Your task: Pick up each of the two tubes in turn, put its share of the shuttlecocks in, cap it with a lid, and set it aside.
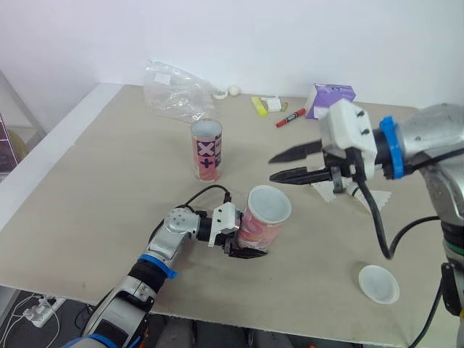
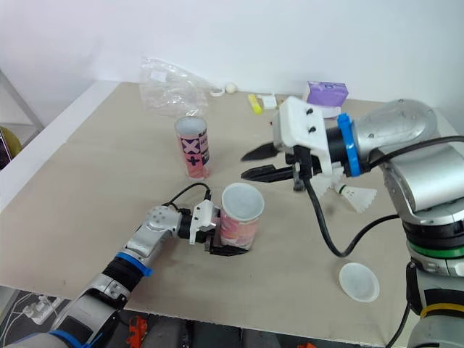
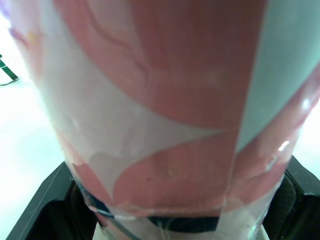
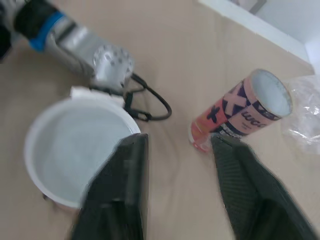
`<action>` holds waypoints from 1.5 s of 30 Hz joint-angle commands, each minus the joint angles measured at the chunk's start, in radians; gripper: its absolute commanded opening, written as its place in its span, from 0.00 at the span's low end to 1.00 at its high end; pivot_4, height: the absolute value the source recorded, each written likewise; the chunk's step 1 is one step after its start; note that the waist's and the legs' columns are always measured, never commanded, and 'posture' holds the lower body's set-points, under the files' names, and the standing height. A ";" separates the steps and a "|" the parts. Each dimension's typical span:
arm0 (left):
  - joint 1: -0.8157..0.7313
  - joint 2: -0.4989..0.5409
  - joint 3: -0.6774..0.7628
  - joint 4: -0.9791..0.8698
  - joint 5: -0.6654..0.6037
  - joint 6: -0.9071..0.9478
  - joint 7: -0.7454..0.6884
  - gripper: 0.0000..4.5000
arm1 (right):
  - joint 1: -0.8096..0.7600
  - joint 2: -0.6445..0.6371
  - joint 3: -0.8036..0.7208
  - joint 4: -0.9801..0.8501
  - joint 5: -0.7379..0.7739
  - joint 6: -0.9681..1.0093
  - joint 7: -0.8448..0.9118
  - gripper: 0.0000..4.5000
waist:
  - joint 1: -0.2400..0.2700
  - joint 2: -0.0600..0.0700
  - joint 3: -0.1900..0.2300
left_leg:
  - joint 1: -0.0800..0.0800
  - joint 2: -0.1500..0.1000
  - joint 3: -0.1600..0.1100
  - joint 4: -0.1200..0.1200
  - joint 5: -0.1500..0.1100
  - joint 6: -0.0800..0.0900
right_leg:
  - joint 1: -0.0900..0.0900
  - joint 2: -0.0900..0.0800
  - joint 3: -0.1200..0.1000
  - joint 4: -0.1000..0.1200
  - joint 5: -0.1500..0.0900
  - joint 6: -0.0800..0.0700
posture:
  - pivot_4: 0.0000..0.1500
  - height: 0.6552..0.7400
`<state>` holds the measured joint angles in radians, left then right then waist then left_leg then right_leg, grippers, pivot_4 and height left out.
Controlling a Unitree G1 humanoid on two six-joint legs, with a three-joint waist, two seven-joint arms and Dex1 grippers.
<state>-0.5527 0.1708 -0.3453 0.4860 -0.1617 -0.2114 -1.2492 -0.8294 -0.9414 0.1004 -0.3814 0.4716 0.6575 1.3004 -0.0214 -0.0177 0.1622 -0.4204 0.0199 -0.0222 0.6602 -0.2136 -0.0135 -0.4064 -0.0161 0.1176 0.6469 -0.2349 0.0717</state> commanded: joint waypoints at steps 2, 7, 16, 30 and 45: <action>0.013 0.006 -0.014 0.030 0.036 0.025 0.021 0.84 | 0.025 0.017 0.023 -0.075 0.025 0.040 -0.033 0.01 | -0.001 0.000 0.000 | 0.000 0.000 0.000 0.000 0.000 0.000 | 0.000 0.000 0.000 0.000 0.000 0.000 | 1.00 1.00; 0.014 0.005 -0.015 0.030 0.036 0.024 0.023 0.84 | 0.043 0.028 0.119 -0.072 -0.047 0.021 -0.049 0.01 | -0.001 0.000 0.000 | 0.000 0.000 0.000 0.000 0.000 0.000 | 0.000 0.000 0.000 0.000 0.001 0.000 | 1.00 1.00; 0.026 0.006 -0.019 0.016 0.038 0.026 0.033 0.84 | 0.070 0.000 0.233 -0.030 -0.174 -0.043 -0.019 0.01 | -0.001 0.000 -0.003 | 0.002 0.000 0.000 0.000 0.000 0.000 | 0.001 0.000 0.000 0.000 0.000 0.000 | 1.00 1.00; 0.033 0.006 -0.024 0.008 0.038 0.028 0.044 0.84 | 0.001 0.010 0.027 0.033 -0.003 0.084 0.005 0.01 | -0.001 -0.006 -0.011 | 0.012 0.000 0.002 -0.004 0.000 0.000 | 0.004 -0.002 0.000 0.000 -0.002 -0.002 | 1.00 1.00; 0.017 0.028 -0.002 -0.054 -0.004 0.099 0.011 0.91 | 0.532 0.038 -0.480 -0.107 0.265 0.163 -0.143 0.00 | -0.001 -0.006 -0.010 | -0.001 -0.004 -0.004 -0.005 0.000 0.001 | 0.000 -0.004 -0.005 0.000 -0.004 0.001 | 1.00 1.00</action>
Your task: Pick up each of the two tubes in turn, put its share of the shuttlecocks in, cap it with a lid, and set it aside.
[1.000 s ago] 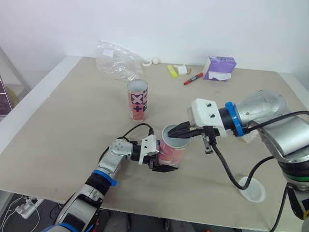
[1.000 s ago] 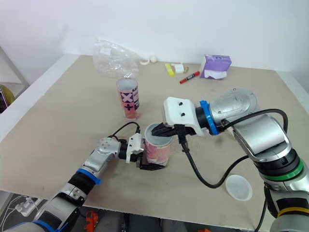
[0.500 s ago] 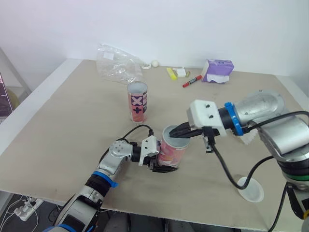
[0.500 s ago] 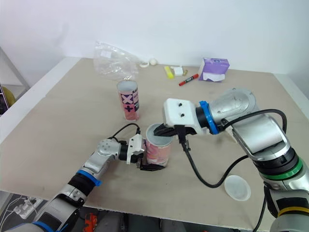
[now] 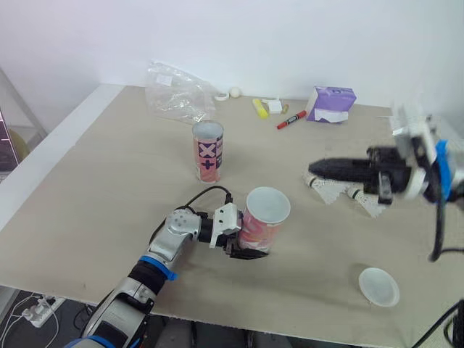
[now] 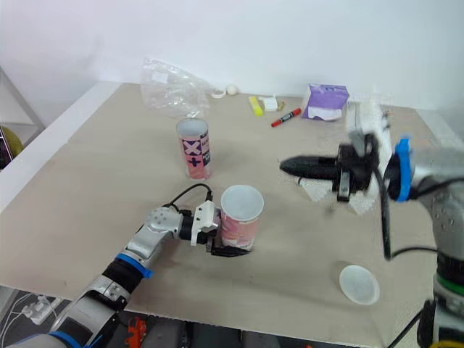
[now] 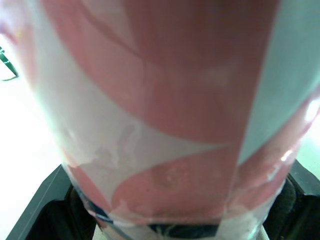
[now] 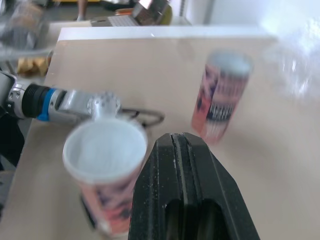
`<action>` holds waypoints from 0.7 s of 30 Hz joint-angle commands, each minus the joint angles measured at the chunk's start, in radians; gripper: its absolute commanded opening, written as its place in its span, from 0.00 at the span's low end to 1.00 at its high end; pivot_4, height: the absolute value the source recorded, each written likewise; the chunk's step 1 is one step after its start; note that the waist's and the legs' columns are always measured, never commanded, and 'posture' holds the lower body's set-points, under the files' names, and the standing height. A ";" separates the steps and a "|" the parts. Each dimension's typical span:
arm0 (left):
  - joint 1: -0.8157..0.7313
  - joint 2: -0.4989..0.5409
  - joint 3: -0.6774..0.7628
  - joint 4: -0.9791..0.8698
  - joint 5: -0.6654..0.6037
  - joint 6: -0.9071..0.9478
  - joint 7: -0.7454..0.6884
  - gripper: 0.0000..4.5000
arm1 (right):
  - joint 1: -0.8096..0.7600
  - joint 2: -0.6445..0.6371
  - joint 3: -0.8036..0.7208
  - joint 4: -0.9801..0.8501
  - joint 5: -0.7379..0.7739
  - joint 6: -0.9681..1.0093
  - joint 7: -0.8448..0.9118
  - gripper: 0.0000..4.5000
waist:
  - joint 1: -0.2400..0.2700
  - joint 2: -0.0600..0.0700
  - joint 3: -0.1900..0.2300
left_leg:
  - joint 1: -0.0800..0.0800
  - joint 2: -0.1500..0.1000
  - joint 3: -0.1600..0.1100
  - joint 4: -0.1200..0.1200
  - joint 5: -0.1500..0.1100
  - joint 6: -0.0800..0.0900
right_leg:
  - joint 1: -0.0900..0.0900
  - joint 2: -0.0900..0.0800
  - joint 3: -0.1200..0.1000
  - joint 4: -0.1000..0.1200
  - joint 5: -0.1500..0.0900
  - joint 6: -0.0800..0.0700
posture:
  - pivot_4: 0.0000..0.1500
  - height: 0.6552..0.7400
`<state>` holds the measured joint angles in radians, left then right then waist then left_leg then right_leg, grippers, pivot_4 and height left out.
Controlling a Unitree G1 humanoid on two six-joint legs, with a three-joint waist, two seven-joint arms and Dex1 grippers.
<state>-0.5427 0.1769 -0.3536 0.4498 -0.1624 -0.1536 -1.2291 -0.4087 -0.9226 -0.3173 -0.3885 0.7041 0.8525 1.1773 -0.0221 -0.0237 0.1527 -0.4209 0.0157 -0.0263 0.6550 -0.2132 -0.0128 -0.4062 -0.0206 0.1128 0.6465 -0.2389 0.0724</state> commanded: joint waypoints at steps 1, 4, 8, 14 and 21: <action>0.007 0.025 0.006 -0.024 -0.005 0.044 -0.014 0.99 | 0.150 0.027 -0.068 -0.116 0.037 -0.040 -0.027 0.00 | 0.000 0.001 0.000 | 0.000 0.000 -0.001 0.000 0.000 0.000 | 0.000 0.001 0.000 0.000 -0.001 0.000 | 1.00 1.00; 0.011 0.047 0.001 -0.061 -0.008 0.035 -0.041 1.00 | 0.320 0.055 -0.045 -0.151 -0.028 -0.138 -0.032 0.21 | -0.009 0.003 0.001 | 0.000 0.000 -0.001 -0.001 0.000 0.000 | 0.000 0.002 0.000 0.000 0.001 0.004 | 1.00 1.00; 0.009 0.070 0.017 -0.106 -0.025 0.034 -0.054 1.00 | 0.436 0.092 0.026 -0.129 -0.139 -0.295 -0.044 0.56 | -0.009 0.002 0.002 | -0.001 0.001 -0.003 -0.001 0.000 0.000 | 0.000 0.003 0.000 0.000 0.000 0.004 | 1.00 1.00; 0.026 0.150 0.056 -0.195 -0.055 0.060 -0.073 1.00 | 0.467 0.190 0.185 -0.074 -0.241 -0.445 -0.100 0.99 | -0.012 -0.001 0.005 | -0.001 0.001 -0.003 -0.002 0.000 0.000 | 0.000 0.003 0.000 0.000 -0.001 0.002 | 1.00 1.00; 0.099 0.253 0.113 -0.326 -0.094 0.099 -0.063 1.00 | 0.435 0.278 0.293 0.030 -0.309 -0.559 -0.136 0.99 | -0.013 0.003 0.009 | -0.001 0.003 -0.004 -0.002 0.000 0.000 | -0.001 0.004 -0.001 0.000 -0.001 0.002 | 1.00 1.00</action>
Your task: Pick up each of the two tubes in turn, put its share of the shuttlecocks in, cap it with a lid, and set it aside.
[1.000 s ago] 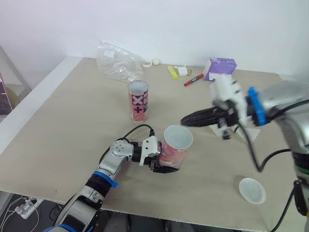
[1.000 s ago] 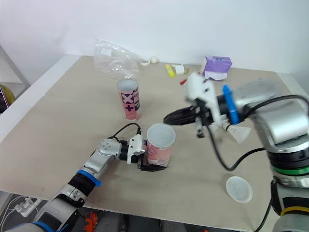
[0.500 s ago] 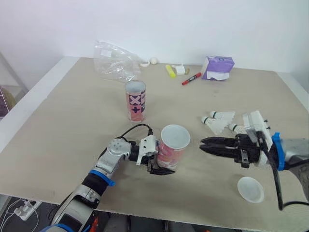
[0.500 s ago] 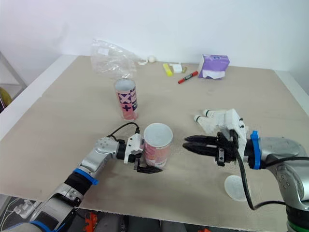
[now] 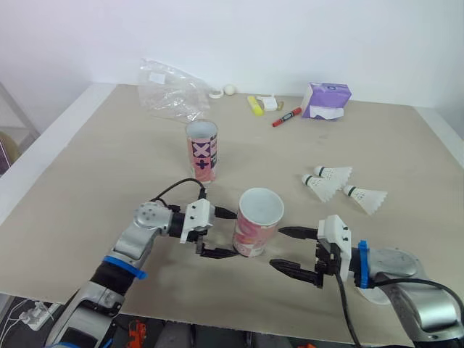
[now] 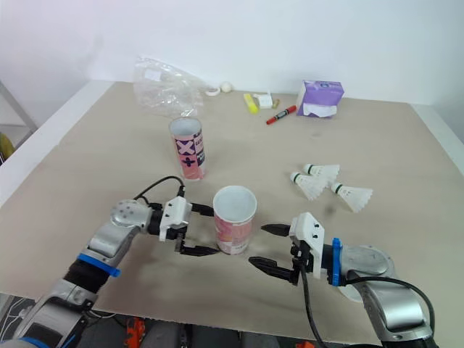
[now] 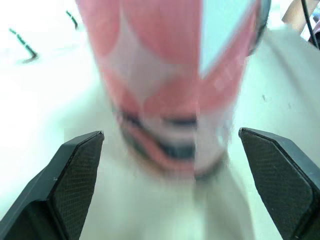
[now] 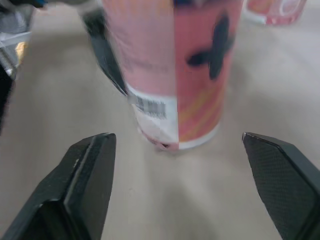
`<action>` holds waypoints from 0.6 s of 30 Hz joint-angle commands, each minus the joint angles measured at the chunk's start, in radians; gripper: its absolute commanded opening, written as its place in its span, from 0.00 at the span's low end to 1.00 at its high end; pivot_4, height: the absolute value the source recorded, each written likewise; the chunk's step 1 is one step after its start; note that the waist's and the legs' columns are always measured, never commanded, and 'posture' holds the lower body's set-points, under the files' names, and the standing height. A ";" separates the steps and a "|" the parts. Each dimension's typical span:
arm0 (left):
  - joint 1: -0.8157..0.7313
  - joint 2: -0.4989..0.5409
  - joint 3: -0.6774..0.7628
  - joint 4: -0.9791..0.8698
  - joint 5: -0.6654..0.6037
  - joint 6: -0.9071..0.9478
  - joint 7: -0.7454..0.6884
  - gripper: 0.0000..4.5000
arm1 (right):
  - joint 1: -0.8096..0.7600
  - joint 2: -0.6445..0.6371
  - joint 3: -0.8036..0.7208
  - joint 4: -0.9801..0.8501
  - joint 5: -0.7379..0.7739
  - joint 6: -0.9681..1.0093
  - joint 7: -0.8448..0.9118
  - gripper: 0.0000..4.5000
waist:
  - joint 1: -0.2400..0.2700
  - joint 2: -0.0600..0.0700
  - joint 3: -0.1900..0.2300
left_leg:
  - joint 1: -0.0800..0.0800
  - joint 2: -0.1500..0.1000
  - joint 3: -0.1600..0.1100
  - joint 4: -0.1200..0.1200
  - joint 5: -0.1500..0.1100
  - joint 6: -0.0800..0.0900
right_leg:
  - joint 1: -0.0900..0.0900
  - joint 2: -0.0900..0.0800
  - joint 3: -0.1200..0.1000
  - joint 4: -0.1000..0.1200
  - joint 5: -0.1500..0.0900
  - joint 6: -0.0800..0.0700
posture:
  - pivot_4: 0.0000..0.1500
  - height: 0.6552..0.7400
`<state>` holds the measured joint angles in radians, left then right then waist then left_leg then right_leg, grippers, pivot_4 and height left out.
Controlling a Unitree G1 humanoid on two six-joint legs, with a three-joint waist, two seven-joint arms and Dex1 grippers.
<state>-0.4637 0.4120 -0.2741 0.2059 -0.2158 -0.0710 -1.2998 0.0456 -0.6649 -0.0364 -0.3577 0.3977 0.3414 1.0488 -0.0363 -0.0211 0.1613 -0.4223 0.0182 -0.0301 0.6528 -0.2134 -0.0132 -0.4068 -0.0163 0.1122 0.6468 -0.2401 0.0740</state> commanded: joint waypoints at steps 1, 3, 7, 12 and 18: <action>0.039 0.031 0.054 -0.114 -0.062 0.034 0.014 1.00 | -0.025 0.036 0.028 0.010 -0.007 -0.065 -0.012 0.99 | 0.001 0.000 0.000 | 0.000 0.000 0.000 0.000 0.000 0.000 | 0.000 0.000 0.000 0.000 0.000 0.000 | 1.00 1.00; 0.072 0.048 0.087 -0.171 -0.107 0.084 0.028 1.00 | -0.038 0.057 0.051 0.033 -0.020 -0.092 -0.019 0.99 | 0.000 0.000 0.000 | 0.000 0.000 0.000 0.000 0.000 0.000 | 0.000 0.000 0.000 0.000 0.000 0.000 | 1.00 1.00; 0.134 0.086 0.111 -0.256 -0.162 0.167 0.033 1.00 | -0.062 0.093 0.080 0.077 -0.027 -0.135 -0.022 0.99 | -0.001 0.002 0.002 | 0.000 0.002 0.000 0.000 0.000 0.000 | 0.000 0.000 -0.001 0.000 0.000 0.000 | 1.00 1.00; 0.199 0.109 0.117 -0.314 -0.181 0.171 0.035 1.00 | -0.109 0.170 0.133 0.131 -0.042 -0.169 -0.046 0.99 | -0.006 0.002 0.002 | 0.001 0.002 0.000 0.000 0.000 0.000 | 0.000 0.001 -0.001 0.000 -0.001 -0.004 | 1.00 1.00; 0.225 0.111 0.117 -0.316 -0.179 0.142 0.040 1.00 | -0.147 0.235 0.156 0.176 -0.037 -0.182 -0.080 0.99 | -0.008 0.002 0.003 | 0.001 0.003 0.000 0.000 0.000 -0.001 | 0.000 0.001 -0.001 0.001 -0.001 -0.005 | 1.00 1.00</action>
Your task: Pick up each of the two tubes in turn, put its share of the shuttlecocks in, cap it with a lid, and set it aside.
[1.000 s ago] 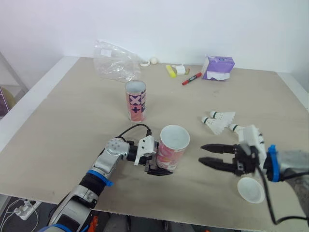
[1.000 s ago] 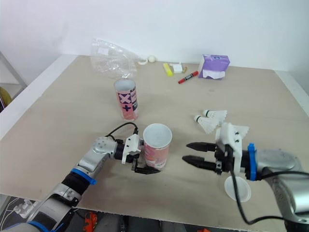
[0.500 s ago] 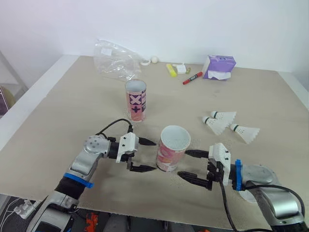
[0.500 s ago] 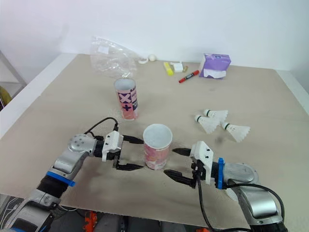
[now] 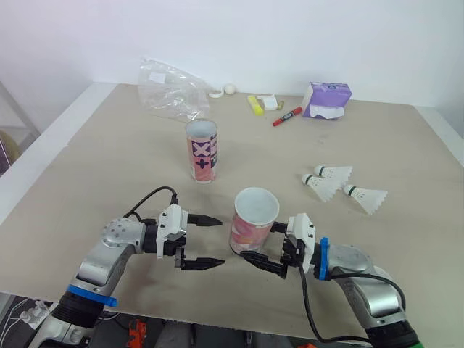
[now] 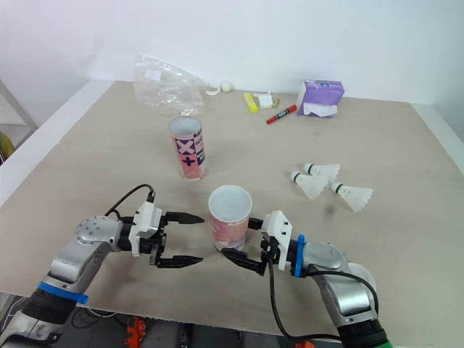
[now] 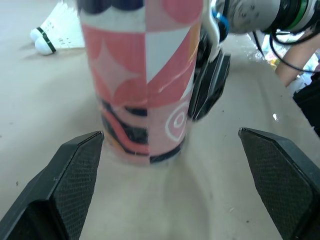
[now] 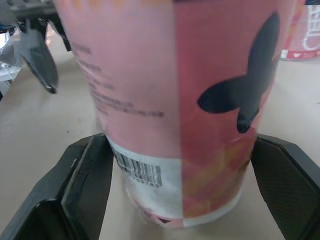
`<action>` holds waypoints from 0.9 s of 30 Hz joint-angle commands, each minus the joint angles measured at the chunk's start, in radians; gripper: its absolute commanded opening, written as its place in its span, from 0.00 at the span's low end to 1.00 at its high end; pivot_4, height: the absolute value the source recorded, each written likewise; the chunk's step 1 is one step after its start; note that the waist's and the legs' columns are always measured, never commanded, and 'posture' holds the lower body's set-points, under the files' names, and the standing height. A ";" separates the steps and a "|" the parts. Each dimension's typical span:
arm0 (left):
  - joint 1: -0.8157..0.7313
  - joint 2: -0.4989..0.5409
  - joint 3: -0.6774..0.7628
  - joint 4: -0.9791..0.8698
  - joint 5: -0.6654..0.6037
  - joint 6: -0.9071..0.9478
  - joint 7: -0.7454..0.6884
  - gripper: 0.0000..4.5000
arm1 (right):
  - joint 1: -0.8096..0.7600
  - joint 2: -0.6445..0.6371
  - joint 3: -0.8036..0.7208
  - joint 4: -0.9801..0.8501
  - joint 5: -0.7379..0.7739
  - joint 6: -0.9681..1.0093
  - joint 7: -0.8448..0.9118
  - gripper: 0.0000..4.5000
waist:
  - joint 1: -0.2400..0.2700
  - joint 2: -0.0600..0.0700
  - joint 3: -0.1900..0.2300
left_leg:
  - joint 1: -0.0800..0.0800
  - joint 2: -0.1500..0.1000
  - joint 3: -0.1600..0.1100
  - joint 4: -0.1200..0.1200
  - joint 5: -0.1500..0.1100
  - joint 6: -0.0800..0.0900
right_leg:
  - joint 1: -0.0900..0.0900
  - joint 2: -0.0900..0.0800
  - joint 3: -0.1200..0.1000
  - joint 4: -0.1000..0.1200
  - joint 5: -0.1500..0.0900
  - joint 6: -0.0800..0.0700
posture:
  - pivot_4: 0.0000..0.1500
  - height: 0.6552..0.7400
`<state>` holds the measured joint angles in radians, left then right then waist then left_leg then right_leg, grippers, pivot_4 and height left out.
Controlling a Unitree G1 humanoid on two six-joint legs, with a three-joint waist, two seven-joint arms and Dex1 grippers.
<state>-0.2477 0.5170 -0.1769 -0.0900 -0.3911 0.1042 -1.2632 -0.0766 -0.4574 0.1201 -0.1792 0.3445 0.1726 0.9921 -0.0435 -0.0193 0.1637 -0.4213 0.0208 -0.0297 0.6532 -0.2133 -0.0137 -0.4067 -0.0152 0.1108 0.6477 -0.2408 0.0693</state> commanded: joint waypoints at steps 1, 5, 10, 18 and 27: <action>0.011 0.008 0.018 -0.016 0.001 -0.040 0.003 1.00 | -0.029 0.034 0.002 0.000 0.015 -0.012 -0.027 0.99 | -0.001 0.000 0.000 | 0.000 0.000 0.000 0.000 0.000 0.000 | 0.000 0.000 0.000 0.000 0.000 0.000 | 1.00 1.00; 0.014 0.014 0.010 -0.008 0.014 -0.061 0.003 1.00 | -0.041 0.054 0.024 0.012 -0.003 -0.028 -0.028 0.99 | -0.001 0.000 0.000 | 0.000 0.001 0.000 0.000 0.000 0.000 | 0.000 0.001 0.000 0.000 0.001 -0.001 | 1.00 1.00; 0.018 0.010 0.004 -0.005 0.024 -0.067 0.012 1.00 | -0.072 0.082 0.058 0.042 -0.024 -0.054 -0.032 0.99 | -0.002 0.000 0.000 | 0.000 0.001 0.000 0.000 0.000 0.000 | 0.000 0.001 0.000 0.000 0.001 -0.001 | 1.00 1.00; 0.021 0.006 -0.005 -0.006 0.030 -0.066 0.026 1.00 | -0.111 0.086 0.090 0.089 -0.048 -0.096 -0.017 0.99 | -0.002 0.000 0.000 | 0.001 0.002 0.000 0.000 0.000 0.000 | 0.000 0.002 0.000 0.000 0.001 -0.001 | 1.00 1.00; 0.016 0.004 -0.014 -0.001 0.032 -0.064 0.030 1.00 | -0.148 0.105 0.095 0.130 -0.056 -0.117 -0.024 0.99 | -0.002 0.000 0.000 | 0.001 0.003 0.000 0.000 0.000 0.000 | 0.000 0.003 0.000 0.001 0.002 -0.002 | 1.00 1.00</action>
<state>-0.2271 0.5232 -0.1898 -0.0847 -0.3537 0.0491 -1.2307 -0.2057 -0.3609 0.2218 -0.0414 0.2869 0.0740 0.9749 -0.0453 -0.0188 0.1640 -0.4204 0.0234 -0.0292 0.6532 -0.2133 -0.0137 -0.4071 -0.0125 0.1106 0.6482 -0.2388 0.0672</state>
